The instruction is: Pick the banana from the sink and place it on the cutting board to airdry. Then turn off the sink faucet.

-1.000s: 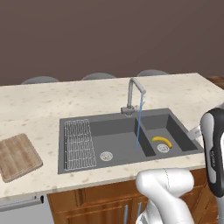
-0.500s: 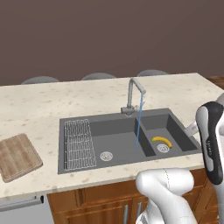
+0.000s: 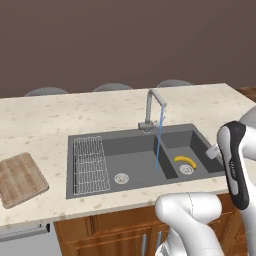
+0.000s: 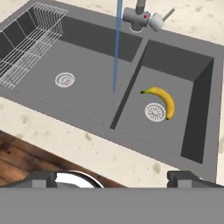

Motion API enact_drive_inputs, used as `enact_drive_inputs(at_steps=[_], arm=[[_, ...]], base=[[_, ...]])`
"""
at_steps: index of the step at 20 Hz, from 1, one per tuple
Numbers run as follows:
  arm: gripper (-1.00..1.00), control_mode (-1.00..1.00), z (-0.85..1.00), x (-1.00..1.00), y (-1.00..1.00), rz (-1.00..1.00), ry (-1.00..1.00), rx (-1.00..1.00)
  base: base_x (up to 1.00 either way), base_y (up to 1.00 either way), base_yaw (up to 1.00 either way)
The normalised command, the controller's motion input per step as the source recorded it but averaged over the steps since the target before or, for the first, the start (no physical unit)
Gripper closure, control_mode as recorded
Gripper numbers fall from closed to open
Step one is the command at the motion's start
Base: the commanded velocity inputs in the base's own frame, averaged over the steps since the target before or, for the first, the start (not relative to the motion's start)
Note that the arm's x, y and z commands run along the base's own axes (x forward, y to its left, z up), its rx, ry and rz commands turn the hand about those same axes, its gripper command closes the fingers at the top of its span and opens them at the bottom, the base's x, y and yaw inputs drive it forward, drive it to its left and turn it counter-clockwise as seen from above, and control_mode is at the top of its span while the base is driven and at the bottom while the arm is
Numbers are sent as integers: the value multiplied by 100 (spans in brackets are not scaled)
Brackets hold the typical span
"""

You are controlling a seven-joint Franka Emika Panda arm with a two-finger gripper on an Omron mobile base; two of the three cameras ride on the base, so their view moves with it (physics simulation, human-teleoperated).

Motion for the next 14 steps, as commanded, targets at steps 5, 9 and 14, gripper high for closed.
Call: enact_drive_inputs(at_steps=[5, 9, 14], arm=[[-100, -100, -7, 21, -9, 0, 7, 0], [-100, -100, -6, 22, -17, 0, 9, 0], [-100, -100, -17, 23, -15, 1, 8, 0]], base=[[0, 0, 0], [0, 0, 0], [0, 0, 0]])
